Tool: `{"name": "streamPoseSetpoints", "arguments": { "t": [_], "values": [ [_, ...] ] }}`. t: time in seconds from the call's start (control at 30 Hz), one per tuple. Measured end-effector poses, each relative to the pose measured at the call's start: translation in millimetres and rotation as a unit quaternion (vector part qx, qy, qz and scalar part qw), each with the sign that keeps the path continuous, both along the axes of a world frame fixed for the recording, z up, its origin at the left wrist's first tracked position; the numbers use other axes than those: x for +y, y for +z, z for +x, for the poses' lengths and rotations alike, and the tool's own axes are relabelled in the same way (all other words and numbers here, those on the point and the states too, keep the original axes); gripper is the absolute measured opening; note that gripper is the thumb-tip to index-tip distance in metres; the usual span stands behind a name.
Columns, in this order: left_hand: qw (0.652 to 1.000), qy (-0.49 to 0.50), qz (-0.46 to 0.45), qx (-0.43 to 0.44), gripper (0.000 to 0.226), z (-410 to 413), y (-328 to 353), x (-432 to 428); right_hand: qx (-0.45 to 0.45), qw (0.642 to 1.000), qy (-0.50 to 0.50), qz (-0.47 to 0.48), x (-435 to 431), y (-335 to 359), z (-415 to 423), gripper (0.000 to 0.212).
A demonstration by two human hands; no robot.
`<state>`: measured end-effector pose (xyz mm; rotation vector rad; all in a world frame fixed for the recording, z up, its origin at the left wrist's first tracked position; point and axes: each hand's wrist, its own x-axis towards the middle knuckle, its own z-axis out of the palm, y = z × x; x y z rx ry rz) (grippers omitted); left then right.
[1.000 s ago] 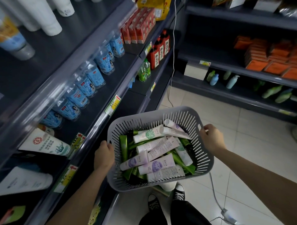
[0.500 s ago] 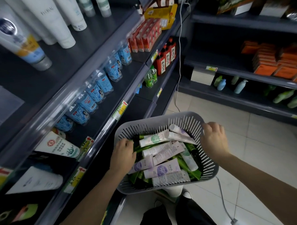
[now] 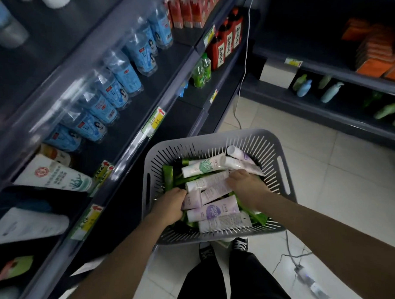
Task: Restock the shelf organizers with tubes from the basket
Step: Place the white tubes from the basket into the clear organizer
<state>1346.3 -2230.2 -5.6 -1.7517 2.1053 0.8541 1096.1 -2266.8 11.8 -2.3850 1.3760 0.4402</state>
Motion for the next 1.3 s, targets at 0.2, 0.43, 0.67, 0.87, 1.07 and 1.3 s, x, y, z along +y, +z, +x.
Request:
{"name": "streamPoseSetpoints", "arguments": {
  "t": [0.2,0.43,0.67,0.87,1.07,1.3],
  "values": [
    [0.999,0.018,-0.025,-0.022,0.02,-9,2,1,0.026,0.996,0.074,-0.03,-12,-8,7,0.052],
    [0.998,0.037,-0.037,-0.019,0.017,-7,3,6,0.023,0.996,0.085,0.009,-17,-6,13,0.034],
    [0.986,0.144,-0.06,0.059,0.027,-2,13,5,-0.155,0.973,-0.096,0.145,-33,13,-1,0.018],
    [0.95,0.276,-0.084,0.119,0.031,-5,62,-8,-0.284,0.935,-0.17,0.129,-48,59,5,0.024],
    [0.916,0.305,-0.166,0.2,0.029,-12,150,-22,-0.361,0.907,-0.171,0.133,-66,162,14,0.024],
    [0.894,0.262,-0.25,0.264,0.023,7,275,-20,-0.43,0.89,-0.124,0.09,-59,288,30,0.02]
  ]
}}
